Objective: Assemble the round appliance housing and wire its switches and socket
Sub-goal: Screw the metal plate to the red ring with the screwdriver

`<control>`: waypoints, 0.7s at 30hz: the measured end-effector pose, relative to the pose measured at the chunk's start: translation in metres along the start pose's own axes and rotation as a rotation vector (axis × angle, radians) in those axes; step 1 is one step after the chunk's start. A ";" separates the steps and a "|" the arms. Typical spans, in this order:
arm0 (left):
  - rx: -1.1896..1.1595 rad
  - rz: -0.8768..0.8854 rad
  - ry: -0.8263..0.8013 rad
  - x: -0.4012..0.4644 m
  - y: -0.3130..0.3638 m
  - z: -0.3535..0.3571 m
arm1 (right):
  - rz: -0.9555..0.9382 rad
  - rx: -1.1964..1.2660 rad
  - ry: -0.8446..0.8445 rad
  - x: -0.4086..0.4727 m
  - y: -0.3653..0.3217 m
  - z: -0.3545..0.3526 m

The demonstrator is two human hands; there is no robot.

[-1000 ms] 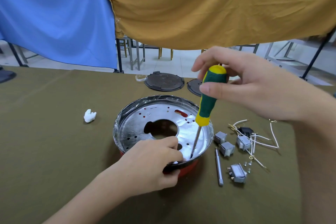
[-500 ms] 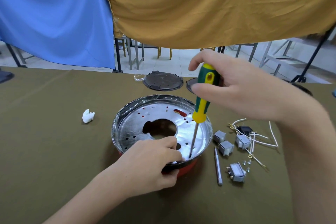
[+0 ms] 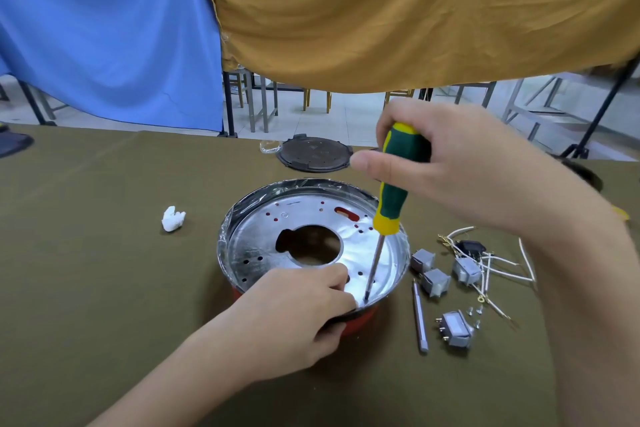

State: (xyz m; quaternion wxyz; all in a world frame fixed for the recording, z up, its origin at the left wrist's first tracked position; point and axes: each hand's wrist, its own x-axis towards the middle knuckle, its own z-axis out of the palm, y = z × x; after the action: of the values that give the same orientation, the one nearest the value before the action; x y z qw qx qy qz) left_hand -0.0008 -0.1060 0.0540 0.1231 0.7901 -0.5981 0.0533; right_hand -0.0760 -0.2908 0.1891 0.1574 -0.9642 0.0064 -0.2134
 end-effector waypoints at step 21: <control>0.010 -0.014 -0.040 0.000 -0.004 -0.002 | -0.049 0.211 -0.152 0.000 0.005 -0.005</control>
State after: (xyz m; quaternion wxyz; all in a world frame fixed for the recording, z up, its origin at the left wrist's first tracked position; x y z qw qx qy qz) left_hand 0.0030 -0.1046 0.0552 0.1074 0.7957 -0.5947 0.0395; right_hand -0.0775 -0.2971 0.1922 0.2528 -0.9555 -0.0519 -0.1429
